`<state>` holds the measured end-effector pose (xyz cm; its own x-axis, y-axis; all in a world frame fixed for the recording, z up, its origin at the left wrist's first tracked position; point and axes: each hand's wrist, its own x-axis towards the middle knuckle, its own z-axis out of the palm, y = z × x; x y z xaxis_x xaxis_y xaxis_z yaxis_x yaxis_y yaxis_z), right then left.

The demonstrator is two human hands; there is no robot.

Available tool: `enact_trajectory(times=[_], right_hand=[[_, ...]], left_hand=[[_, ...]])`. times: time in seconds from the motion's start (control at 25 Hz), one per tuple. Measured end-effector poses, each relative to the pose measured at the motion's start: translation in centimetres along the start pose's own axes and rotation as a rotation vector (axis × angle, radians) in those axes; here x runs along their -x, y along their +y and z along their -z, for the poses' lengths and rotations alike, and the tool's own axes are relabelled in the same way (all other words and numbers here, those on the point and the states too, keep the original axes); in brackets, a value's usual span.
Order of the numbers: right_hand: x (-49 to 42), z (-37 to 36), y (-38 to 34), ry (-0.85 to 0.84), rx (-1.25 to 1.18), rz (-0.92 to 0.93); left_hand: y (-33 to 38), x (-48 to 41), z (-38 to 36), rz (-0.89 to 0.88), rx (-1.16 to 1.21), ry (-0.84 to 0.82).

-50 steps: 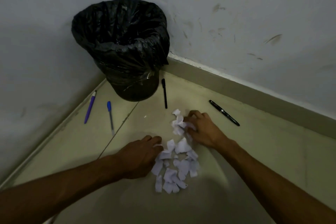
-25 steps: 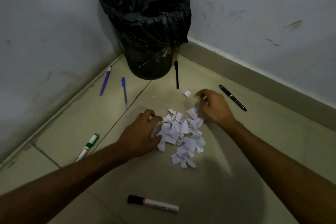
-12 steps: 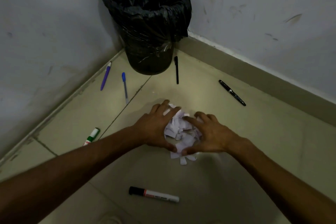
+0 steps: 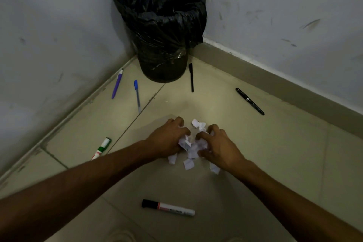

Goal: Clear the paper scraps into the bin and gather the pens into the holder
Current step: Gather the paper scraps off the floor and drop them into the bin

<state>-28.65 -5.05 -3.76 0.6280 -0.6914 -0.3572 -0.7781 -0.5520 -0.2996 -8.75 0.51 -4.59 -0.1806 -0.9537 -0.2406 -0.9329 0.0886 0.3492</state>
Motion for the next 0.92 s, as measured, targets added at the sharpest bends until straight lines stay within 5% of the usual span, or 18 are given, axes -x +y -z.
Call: enact_trajectory(times=[0.28, 0.44, 0.56, 0.72, 0.92], right_hand=[[-1.6, 0.4, 1.2, 0.162, -0.354, -0.025], [-1.2, 2.7, 0.8, 0.236, -0.911, -0.159], [-1.0, 5.4, -0.2, 0.195, -1.267, -0.213], [-2.0, 11.2, -1.7, 0.207, -1.328, -0.134], [-4.8, 22.4, -5.7, 0.309, -1.325, 0.085]], left_hand=[[-1.0, -0.2, -0.8, 0.004, 0.093, 0.130], [-2.1, -0.4, -0.4, -0.026, 0.344, 0.447], [-1.9, 0.1, 2.2, 0.000, 0.662, 0.514], [-0.1, 1.6, 10.1, 0.170, 0.690, 0.563], [-1.6, -1.2, 24.0, 0.135, 0.717, 0.850]])
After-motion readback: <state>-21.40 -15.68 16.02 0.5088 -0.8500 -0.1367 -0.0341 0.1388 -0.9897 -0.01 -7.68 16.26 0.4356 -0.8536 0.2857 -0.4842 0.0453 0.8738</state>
